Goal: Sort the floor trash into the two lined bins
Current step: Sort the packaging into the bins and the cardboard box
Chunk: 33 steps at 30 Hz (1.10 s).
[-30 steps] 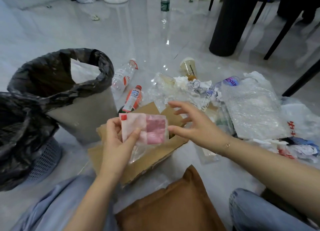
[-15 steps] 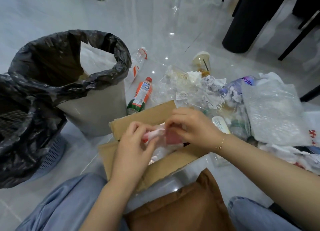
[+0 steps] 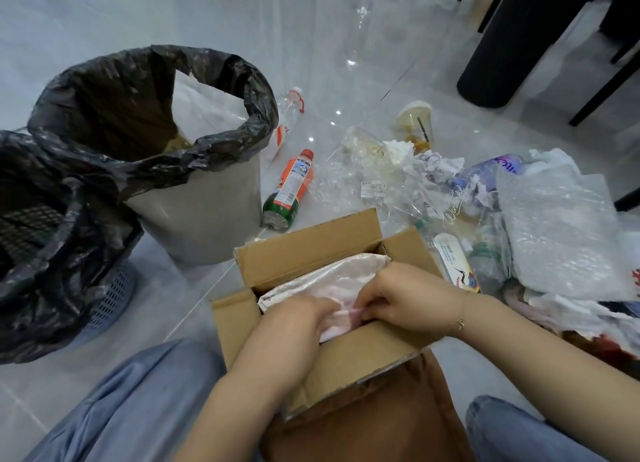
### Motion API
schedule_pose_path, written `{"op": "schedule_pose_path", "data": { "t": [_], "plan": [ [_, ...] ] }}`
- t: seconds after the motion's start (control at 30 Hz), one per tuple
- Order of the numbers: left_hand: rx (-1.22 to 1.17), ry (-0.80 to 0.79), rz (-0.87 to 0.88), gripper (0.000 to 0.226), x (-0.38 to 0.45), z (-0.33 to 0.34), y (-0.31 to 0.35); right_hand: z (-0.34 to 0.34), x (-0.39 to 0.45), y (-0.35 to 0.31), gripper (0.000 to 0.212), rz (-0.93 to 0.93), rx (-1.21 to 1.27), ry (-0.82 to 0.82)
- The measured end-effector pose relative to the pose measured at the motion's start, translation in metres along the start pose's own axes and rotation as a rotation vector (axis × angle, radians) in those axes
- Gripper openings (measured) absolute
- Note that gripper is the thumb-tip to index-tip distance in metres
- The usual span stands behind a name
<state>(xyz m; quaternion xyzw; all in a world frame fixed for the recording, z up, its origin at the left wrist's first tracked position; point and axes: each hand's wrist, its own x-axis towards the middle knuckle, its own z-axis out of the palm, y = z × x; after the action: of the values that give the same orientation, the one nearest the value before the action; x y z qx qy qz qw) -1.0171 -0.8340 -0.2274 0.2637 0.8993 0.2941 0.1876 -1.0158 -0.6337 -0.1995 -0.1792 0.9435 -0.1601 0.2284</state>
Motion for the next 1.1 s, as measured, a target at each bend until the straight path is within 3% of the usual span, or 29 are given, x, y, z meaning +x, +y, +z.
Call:
{"op": "schedule_pose_path", "data": {
  "t": [0.13, 0.3, 0.4, 0.47, 0.73, 0.9, 0.97, 1.1],
  "plan": [
    [0.294, -0.083, 0.009, 0.036, 0.008, 0.01, 0.002, 0.01, 0.008, 0.001, 0.016, 0.079, -0.019, -0.097],
    [0.307, -0.192, -0.066, 0.039, 0.019, 0.009, -0.004, 0.008, 0.023, -0.001, 0.019, 0.15, 0.001, -0.286],
    [0.257, -0.133, -0.131, 0.032, 0.016, 0.011, 0.003, 0.004, 0.026, -0.005, 0.025, 0.167, -0.013, -0.387],
    [0.185, -0.028, -0.142, 0.028, 0.011, 0.012, 0.007, 0.006, 0.023, -0.007, 0.03, 0.172, 0.001, -0.368],
    [0.15, 0.275, -0.079, 0.023, -0.003, 0.007, 0.017, 0.014, -0.01, 0.009, 0.02, 0.024, -0.194, 0.262],
    [0.133, 0.462, 0.099, 0.013, -0.008, 0.005, 0.039, 0.005, -0.035, 0.01, 0.014, 0.037, 0.137, 0.568],
    [0.143, 0.43, 0.153, 0.029, -0.011, 0.009, 0.052, 0.003, -0.047, 0.016, 0.014, 0.109, 0.299, 0.679],
    [0.394, 0.219, 0.033, 0.061, -0.012, 0.033, 0.046, 0.006, -0.067, 0.052, 0.032, 0.445, 0.49, 0.89]
  ]
}}
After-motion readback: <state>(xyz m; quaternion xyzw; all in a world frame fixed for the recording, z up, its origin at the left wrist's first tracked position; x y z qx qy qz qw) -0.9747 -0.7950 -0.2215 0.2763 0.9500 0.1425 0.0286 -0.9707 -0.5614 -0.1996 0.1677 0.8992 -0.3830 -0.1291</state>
